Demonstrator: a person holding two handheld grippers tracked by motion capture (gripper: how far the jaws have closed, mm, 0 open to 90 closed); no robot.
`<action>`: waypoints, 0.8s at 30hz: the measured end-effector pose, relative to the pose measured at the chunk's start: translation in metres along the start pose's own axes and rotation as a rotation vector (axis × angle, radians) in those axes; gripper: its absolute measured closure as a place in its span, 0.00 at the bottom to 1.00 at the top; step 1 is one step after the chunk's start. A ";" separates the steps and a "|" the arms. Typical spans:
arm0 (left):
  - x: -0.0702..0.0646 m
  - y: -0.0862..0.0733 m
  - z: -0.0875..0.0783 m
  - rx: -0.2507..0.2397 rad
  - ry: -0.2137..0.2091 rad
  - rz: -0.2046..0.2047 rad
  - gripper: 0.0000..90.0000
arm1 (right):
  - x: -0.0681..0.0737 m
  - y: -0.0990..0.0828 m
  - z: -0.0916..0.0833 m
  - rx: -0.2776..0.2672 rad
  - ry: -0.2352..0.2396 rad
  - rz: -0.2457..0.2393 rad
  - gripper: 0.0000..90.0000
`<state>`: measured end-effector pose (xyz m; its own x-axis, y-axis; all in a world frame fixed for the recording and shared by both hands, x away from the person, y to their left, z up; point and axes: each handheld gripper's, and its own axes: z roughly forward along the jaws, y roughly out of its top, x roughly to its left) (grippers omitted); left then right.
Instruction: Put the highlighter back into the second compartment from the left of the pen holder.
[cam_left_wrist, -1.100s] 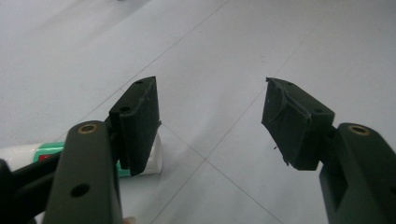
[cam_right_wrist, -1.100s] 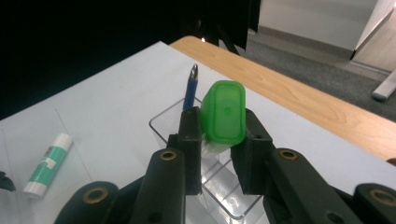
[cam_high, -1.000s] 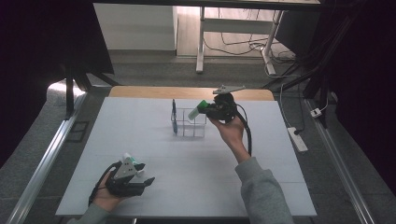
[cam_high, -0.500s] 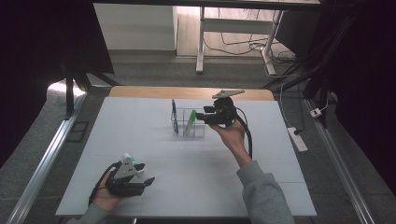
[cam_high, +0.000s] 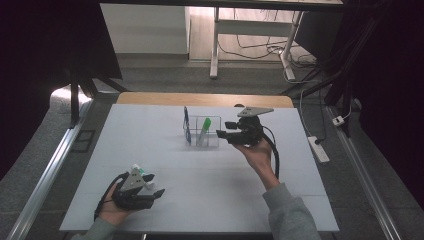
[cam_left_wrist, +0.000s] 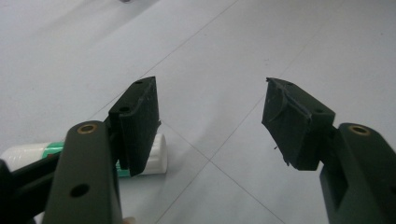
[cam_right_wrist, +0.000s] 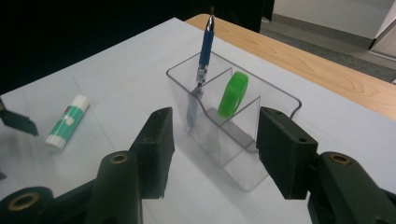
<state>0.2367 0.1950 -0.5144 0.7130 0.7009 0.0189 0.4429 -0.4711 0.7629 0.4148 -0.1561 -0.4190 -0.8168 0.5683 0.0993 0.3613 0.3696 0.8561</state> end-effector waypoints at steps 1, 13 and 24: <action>0.000 0.000 0.000 0.000 0.000 0.000 0.40 | 0.001 -0.003 -0.002 -0.001 -0.002 -0.003 0.52; 0.002 0.000 0.000 -0.003 0.005 -0.009 0.39 | 0.003 -0.040 -0.029 0.011 0.007 0.005 0.51; 0.003 0.000 -0.001 -0.008 0.010 -0.014 0.39 | 0.009 -0.074 -0.059 0.036 -0.006 -0.009 0.51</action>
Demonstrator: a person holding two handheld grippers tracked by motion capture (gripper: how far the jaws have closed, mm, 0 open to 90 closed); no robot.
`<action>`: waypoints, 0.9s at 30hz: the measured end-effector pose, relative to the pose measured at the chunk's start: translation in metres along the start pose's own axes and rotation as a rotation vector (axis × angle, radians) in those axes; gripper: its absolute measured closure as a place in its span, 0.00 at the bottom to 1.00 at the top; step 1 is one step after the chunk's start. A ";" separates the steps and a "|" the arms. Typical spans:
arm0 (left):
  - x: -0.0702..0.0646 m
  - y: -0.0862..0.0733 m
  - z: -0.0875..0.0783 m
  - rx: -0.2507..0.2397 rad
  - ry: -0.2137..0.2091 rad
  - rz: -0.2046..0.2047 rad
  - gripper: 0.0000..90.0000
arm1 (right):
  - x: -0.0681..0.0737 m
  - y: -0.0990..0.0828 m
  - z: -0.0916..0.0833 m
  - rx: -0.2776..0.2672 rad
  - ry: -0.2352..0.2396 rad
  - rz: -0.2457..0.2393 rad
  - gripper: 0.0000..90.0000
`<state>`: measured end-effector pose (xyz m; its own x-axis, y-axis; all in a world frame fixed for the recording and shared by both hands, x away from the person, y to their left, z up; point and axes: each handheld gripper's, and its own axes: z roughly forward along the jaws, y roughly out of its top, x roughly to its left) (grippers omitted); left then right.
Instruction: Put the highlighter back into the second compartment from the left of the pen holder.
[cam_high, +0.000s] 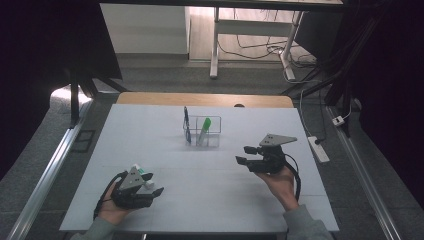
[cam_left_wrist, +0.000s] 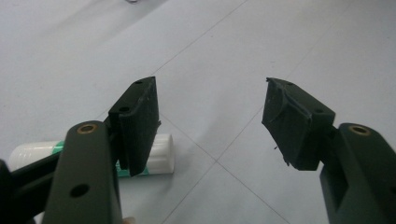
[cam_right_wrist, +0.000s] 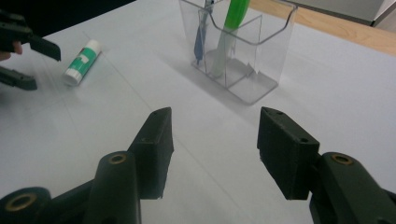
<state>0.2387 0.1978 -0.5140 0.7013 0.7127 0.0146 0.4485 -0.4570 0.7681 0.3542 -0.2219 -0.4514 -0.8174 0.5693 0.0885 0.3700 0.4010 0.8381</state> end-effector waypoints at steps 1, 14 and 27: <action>0.000 0.000 0.000 0.000 0.001 0.000 0.39 | 0.000 -0.002 -0.002 -0.001 0.000 0.002 0.51; 0.004 0.003 -0.001 -0.011 0.015 -0.008 0.40 | 0.002 -0.041 -0.038 0.027 -0.032 0.001 0.50; 0.013 0.010 -0.009 -0.044 0.035 -0.015 0.39 | -0.003 -0.059 -0.049 0.038 -0.031 0.018 0.50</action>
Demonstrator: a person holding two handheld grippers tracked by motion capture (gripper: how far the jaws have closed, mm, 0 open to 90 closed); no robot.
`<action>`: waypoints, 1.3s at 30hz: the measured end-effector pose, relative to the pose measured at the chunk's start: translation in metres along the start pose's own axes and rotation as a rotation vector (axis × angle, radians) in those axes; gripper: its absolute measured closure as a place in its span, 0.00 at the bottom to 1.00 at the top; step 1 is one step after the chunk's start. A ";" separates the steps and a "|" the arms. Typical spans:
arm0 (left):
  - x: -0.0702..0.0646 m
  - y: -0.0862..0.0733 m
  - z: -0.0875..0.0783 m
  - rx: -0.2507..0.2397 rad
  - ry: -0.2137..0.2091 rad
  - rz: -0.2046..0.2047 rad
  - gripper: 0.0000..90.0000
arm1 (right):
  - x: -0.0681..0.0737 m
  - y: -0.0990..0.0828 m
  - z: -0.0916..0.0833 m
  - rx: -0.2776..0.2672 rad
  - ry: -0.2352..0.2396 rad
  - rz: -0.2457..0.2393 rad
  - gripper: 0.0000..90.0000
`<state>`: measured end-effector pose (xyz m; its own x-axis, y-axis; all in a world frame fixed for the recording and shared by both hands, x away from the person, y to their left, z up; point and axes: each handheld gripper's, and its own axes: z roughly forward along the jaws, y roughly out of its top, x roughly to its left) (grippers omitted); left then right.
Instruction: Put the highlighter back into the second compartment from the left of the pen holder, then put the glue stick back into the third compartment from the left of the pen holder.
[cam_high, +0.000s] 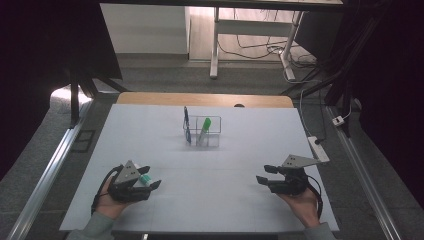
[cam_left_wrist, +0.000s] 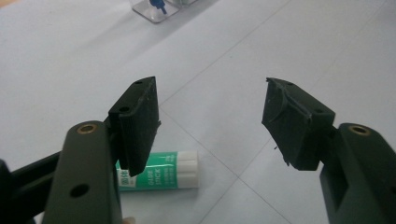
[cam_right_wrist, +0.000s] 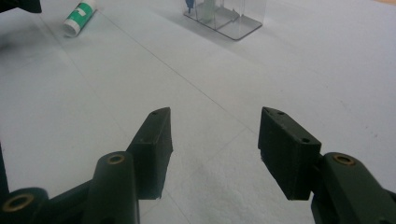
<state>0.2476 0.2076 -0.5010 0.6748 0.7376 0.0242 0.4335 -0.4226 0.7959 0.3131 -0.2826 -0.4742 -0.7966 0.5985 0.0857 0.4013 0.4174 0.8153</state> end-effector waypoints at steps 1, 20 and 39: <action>0.001 0.000 -0.001 -0.001 0.002 0.000 0.40 | -0.001 0.000 0.000 0.002 0.001 0.001 0.50; 0.021 0.003 -0.011 0.013 0.024 0.007 0.39 | -0.004 -0.003 0.003 0.013 0.001 0.001 0.50; 0.048 0.010 -0.010 0.143 0.063 -0.008 0.39 | -0.006 -0.005 0.002 0.023 -0.007 0.014 0.50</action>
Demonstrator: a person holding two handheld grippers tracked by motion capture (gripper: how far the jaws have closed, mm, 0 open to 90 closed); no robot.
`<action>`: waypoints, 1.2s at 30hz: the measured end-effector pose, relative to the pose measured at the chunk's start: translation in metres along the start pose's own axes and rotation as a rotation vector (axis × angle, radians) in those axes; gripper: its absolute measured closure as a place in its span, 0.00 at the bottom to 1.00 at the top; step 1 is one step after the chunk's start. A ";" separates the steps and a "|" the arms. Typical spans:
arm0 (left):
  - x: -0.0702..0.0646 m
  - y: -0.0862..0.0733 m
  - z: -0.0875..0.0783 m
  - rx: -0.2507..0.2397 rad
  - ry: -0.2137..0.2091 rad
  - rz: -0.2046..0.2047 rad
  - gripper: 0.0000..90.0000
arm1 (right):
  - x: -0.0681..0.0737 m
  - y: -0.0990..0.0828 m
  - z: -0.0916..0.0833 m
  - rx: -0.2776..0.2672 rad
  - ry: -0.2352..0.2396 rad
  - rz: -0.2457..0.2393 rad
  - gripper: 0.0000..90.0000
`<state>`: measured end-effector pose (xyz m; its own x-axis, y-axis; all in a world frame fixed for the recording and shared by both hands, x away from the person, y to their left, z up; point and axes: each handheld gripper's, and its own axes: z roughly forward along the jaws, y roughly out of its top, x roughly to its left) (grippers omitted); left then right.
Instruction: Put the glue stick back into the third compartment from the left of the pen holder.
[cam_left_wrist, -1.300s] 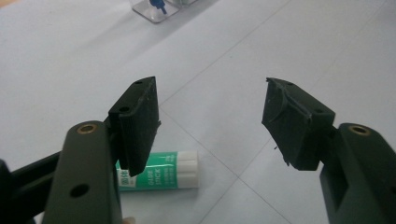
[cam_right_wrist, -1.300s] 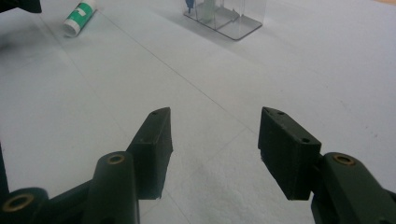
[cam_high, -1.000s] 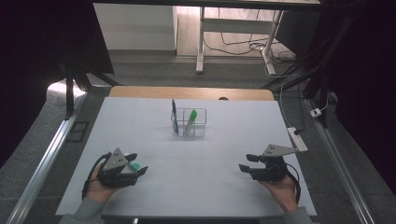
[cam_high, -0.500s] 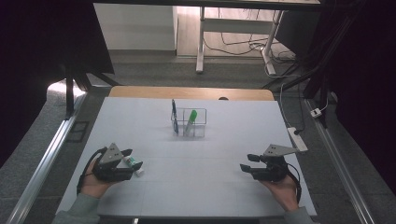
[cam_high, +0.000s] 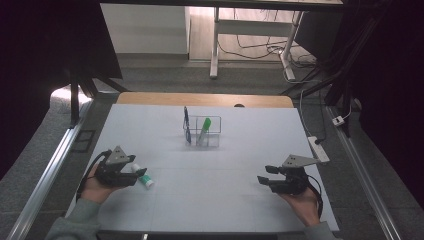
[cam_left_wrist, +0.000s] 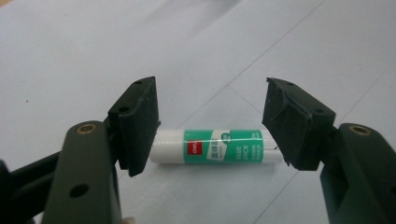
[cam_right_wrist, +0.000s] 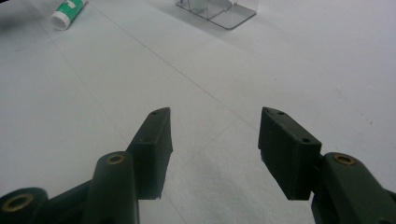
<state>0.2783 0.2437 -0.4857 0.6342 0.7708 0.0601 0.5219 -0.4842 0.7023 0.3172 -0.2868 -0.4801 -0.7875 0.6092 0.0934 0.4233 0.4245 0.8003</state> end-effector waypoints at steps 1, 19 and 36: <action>-0.001 0.000 0.001 0.006 0.001 0.002 0.39 | 0.000 0.000 0.000 0.003 -0.004 -0.001 0.50; 0.014 0.012 0.003 0.140 -0.104 0.271 0.38 | 0.001 -0.001 0.001 0.005 0.010 -0.002 0.49; 0.031 0.035 0.034 0.422 -0.250 0.639 0.37 | -0.001 -0.003 0.004 0.015 0.019 0.006 0.49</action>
<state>0.3362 0.2365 -0.4832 0.9657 0.2010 0.1643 0.1552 -0.9543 0.2555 0.3185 -0.2857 -0.4848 -0.7933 0.5989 0.1092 0.4344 0.4312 0.7908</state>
